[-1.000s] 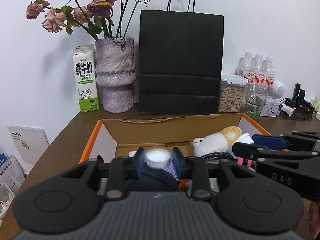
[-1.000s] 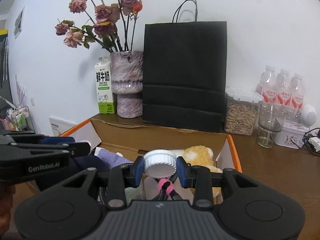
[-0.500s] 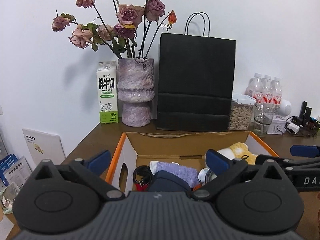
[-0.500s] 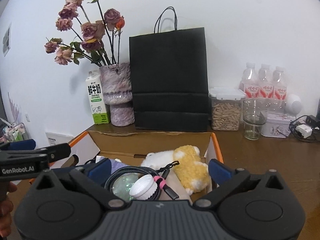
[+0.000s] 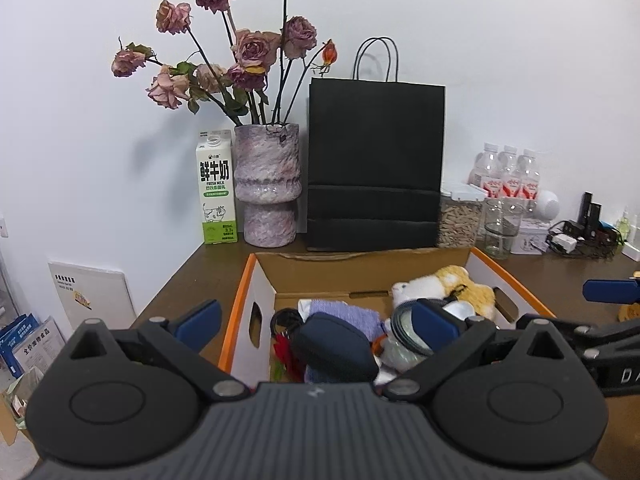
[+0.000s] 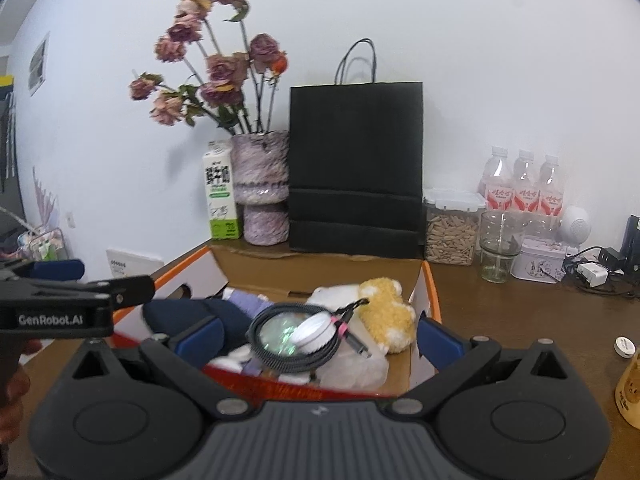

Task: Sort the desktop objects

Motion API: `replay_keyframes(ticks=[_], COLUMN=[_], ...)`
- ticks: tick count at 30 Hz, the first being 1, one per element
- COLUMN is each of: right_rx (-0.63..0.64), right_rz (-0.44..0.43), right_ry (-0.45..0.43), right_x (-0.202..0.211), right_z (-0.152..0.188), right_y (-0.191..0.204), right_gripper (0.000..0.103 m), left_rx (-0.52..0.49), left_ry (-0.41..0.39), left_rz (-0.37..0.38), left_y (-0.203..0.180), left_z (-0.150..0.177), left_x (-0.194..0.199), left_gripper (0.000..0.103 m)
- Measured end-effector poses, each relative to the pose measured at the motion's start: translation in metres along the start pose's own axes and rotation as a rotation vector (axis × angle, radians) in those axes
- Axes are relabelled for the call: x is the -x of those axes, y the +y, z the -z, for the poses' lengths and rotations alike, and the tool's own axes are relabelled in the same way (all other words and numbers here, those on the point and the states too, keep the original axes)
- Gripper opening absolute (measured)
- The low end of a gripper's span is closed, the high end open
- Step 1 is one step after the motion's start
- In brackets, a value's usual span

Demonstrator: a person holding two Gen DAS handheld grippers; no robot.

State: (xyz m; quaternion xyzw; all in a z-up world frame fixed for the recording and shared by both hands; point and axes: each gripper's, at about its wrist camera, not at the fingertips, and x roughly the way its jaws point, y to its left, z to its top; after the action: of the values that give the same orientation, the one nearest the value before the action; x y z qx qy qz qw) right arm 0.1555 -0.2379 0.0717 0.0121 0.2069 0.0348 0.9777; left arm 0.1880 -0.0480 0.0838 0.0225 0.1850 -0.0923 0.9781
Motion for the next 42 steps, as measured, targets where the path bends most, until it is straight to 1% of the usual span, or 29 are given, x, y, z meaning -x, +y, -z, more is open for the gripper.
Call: replay_keyframes(ticks=[6,16,21,26,29,33,42], right_rx=[0.012,-0.013,-0.004,-0.024,-0.044,-0.057,-0.057], right_rz=[-0.021,-0.031,-0.005,-0.010,-0.013,-0.016,-0.018], right_ry=[0.012,0.066,0.079,0.099,0.127,0.147,0.137], right_x=[0.024,0.051,0.067,0.079,0.081,0.083,0.086], right_z=[0.017,0.054,0.073,0.092,0.101,0.109,0.110], right_y=[0.014,0.028,0.036,0.043,0.045,0.045,0.046], right_gripper=[0.103,0.103,0.103,0.103,0.103,0.103,0.103], left_rx=[-0.006,0.004,0.007,0.034,0.036,0.027,0.026], left_ry=[0.015,0.085,0.110,0.126,0.144,0.153,0.145], left_rz=[0.015,0.041,0.029,-0.004,-0.014,-0.010,-0.011], left_y=[-0.002,-0.004,-0.006,-0.008,-0.008,-0.008,-0.008], left_z=[0.018,0.057,0.078,0.098,0.107,0.112,0.112], left_x=[0.025,0.055,0.072,0.083,0.088,0.090,0.093], left_gripper=[0.103,0.103,0.103,0.103,0.103,0.103,0.103])
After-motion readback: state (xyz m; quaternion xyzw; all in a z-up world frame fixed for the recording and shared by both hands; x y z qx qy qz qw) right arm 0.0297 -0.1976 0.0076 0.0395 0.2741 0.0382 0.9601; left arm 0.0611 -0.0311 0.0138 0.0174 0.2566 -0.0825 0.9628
